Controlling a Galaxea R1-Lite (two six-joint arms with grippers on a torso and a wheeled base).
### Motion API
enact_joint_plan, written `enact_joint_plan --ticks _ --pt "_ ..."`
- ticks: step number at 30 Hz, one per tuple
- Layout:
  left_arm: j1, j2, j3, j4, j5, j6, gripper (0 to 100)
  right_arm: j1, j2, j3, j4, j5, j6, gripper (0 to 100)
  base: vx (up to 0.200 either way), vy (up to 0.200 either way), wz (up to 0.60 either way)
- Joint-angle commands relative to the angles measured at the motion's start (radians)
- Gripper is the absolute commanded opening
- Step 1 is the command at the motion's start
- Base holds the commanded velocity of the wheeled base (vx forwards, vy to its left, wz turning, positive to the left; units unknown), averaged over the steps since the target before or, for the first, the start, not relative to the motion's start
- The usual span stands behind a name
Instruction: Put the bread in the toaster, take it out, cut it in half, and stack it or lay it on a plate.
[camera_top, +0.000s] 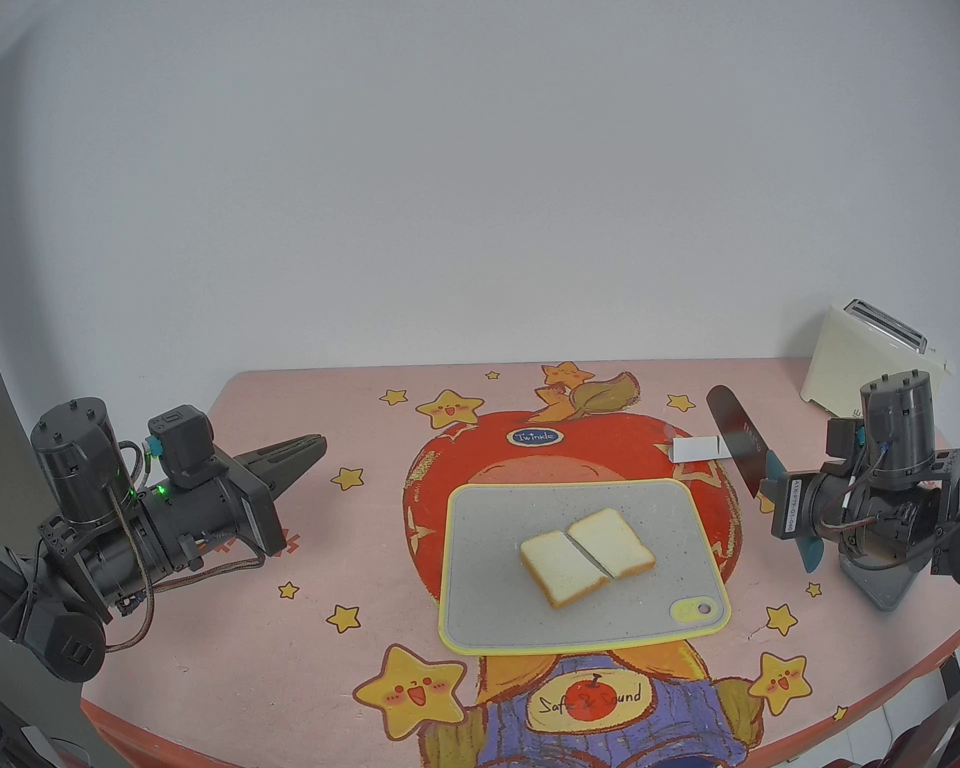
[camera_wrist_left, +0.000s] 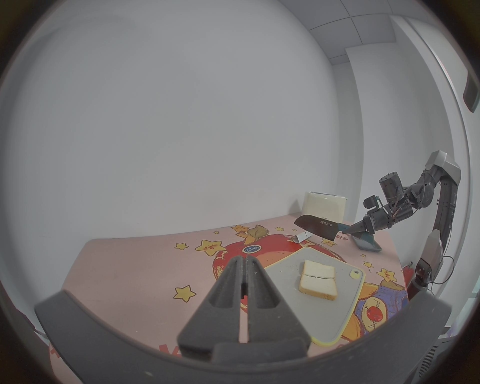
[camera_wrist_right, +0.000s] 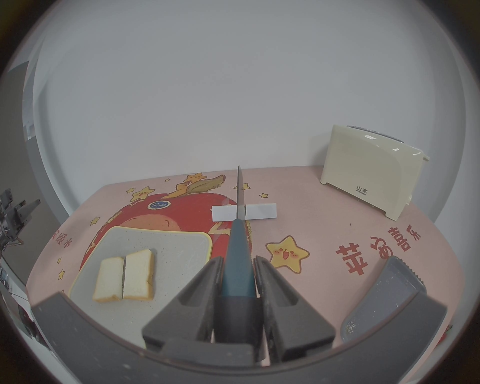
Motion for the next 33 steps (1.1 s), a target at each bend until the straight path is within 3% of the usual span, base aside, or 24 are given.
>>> enact_joint_plan --ticks 1,33 --pt "0.000 0.002 0.001 0.000 0.000 0.000 0 0.003 0.012 0.004 -0.003 0.000 -0.001 0 0.000 0.000 0.00" --pt "0.000 0.002 0.004 0.000 -0.001 0.001 0 0.000 0.053 0.011 0.005 0.000 0.006 0 0.000 0.000 0.00"
